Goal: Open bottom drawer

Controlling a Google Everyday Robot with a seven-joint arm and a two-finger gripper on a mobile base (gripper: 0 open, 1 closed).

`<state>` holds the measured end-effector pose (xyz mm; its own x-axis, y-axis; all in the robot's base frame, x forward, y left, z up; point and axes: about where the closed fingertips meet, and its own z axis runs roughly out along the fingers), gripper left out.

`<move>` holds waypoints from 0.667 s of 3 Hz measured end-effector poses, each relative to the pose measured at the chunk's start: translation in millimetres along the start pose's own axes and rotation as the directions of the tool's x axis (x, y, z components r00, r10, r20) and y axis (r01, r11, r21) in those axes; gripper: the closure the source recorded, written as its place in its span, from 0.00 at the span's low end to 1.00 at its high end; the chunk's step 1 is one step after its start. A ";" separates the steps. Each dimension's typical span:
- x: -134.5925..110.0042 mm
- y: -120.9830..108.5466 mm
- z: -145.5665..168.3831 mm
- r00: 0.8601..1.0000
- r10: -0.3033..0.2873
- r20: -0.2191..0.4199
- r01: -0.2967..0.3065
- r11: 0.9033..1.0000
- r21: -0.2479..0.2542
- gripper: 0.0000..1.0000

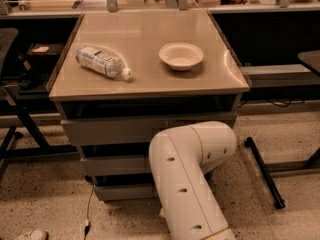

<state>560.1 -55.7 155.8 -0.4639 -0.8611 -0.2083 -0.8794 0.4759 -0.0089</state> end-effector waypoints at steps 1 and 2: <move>2.4 7.0 0.7 1.000 -0.008 -0.012 0.008 1.000 -0.013 0.00; 12.3 19.1 -2.4 1.000 -0.011 -0.028 0.010 0.999 -0.038 0.00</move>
Offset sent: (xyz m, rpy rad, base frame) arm -0.0907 -0.0159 -0.0098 -0.0164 0.2131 0.0609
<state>537.3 -57.7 155.4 -0.4574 -0.8708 -0.1803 -0.8872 0.4606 0.0259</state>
